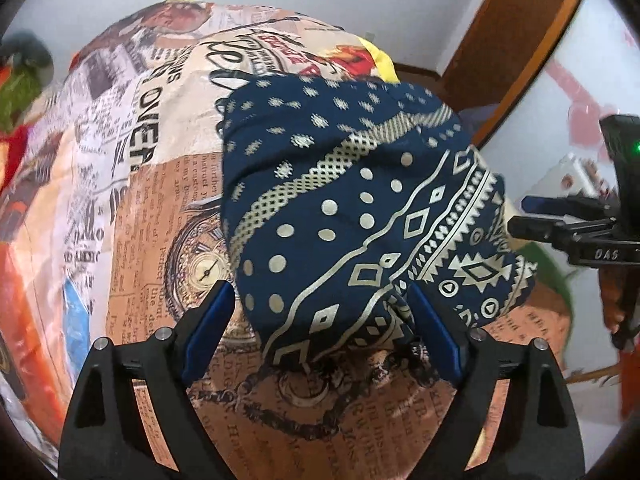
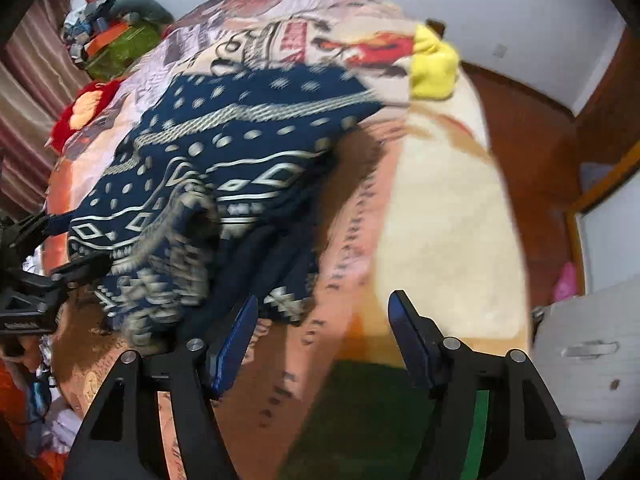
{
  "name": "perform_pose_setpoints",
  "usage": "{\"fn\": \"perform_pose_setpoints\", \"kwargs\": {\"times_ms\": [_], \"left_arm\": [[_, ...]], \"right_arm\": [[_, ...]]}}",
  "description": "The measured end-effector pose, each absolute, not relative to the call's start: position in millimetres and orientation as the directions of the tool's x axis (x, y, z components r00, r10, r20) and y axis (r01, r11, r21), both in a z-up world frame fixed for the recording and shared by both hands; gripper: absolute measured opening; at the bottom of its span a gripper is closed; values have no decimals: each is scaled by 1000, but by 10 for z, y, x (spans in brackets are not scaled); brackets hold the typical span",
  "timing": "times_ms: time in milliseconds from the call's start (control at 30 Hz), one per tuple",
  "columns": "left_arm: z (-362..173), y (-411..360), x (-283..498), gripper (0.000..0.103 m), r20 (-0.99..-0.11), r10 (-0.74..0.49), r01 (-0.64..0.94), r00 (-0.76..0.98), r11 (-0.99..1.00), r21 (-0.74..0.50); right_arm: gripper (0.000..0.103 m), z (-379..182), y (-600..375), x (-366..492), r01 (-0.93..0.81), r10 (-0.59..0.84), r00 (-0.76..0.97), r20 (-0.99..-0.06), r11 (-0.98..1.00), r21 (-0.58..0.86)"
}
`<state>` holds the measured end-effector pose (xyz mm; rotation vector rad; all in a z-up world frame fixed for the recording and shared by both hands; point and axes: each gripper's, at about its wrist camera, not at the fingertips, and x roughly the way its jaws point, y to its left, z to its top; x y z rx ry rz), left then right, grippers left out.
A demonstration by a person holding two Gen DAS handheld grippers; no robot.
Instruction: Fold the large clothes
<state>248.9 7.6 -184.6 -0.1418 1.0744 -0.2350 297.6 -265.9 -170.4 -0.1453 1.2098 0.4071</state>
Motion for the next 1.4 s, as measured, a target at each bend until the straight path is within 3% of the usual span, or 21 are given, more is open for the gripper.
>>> {"fn": "perform_pose_setpoints", "kwargs": {"times_ms": [100, 200, 367, 600, 833, 1200, 1400], "left_arm": [[-1735, 212, 2528, 88, -839, -283, 95, 465, 958, -270], [-1576, 353, 2575, 88, -822, -259, 65, 506, 962, -264], [-1491, 587, 2785, 88, -815, -253, 18, 522, 958, -286], [-1971, 634, 3199, 88, -853, -386, -7, 351, 910, -415], [-2429, 641, 3523, 97, -796, -550, -61, 254, 812, -580], [-2747, 646, 3797, 98, -695, -687, -97, 211, 693, -714], [-2573, 615, 3725, 78, -695, -667, -48, 267, 711, -701]], "right_arm": [[67, -1514, -2751, 3035, -330, 340, 308, -888, 914, 236], [78, -1335, -2709, 3132, -314, 414, 340, -844, 897, 313], [91, -1196, -2384, 3289, -347, 439, 375, -817, 883, 316], [92, -1777, -2096, 3644, -334, 388, 235, -891, 893, 301], [99, -2247, -2232, 3887, -271, 514, 74, -855, 835, 478], [96, -2497, -2054, 4142, -240, 640, 20, -768, 749, 618], [68, -2540, -2053, 4197, -206, 692, 20, -721, 709, 674]]}}
